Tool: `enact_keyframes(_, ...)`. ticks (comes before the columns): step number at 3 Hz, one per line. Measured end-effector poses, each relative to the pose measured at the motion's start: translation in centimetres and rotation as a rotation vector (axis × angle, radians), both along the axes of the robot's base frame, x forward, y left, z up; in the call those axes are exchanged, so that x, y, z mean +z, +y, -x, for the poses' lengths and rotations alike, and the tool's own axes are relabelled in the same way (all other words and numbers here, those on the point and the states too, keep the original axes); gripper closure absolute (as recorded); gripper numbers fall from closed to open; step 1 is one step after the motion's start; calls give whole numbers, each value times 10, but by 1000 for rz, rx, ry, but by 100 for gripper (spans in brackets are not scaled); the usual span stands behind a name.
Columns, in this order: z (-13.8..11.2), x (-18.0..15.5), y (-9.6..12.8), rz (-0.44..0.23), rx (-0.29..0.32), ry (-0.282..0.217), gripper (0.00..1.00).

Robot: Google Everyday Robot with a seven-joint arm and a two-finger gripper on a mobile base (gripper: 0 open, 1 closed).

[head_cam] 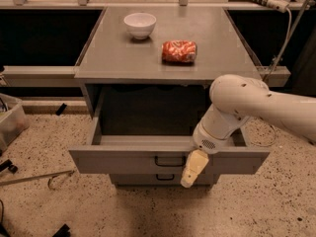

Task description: Open top drawer

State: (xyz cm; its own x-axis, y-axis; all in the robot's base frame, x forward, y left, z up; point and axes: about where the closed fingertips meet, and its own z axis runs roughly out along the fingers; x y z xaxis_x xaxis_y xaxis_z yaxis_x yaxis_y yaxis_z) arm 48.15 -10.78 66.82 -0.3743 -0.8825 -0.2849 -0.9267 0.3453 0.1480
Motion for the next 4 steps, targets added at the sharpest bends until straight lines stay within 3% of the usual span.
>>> enact_keyframes(2, -59, -18, 31, -8, 82, -18, 0)
enact_keyframes(3, -46, -20, 30, -6, 76, 8, 0)
enact_keyframes(4, -8, -14, 17, -2, 24, 25, 0)
